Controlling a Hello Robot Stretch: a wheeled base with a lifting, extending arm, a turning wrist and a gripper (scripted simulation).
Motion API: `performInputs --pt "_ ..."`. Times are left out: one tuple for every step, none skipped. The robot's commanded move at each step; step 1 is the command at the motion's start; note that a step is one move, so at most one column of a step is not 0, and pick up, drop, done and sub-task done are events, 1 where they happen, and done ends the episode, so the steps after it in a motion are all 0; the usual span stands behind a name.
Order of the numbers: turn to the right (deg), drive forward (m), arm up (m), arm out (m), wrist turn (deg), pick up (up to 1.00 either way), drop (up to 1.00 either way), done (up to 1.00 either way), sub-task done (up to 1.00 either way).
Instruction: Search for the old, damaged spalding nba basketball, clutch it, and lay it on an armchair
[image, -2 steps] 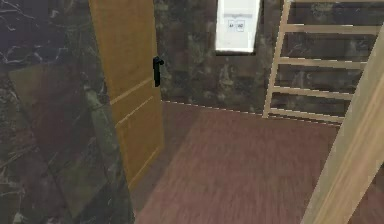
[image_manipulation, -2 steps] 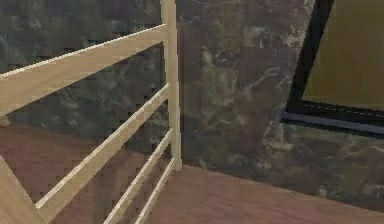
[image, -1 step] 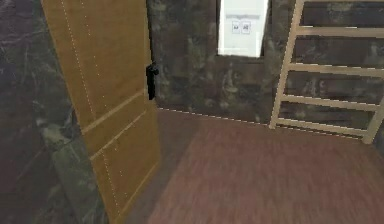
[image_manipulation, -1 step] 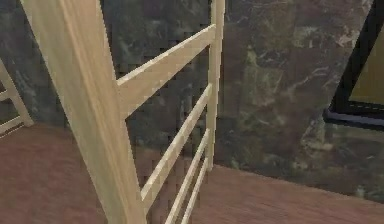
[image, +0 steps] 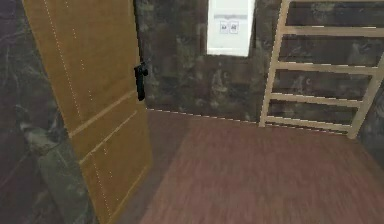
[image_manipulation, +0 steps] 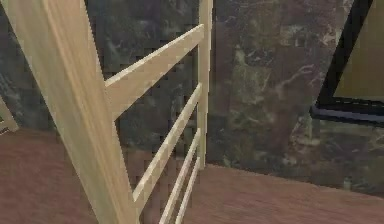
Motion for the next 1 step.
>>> performInputs --pt "0.0 1.00 0.00 0.00 0.0 0.00 0.00 0.00 0.00"
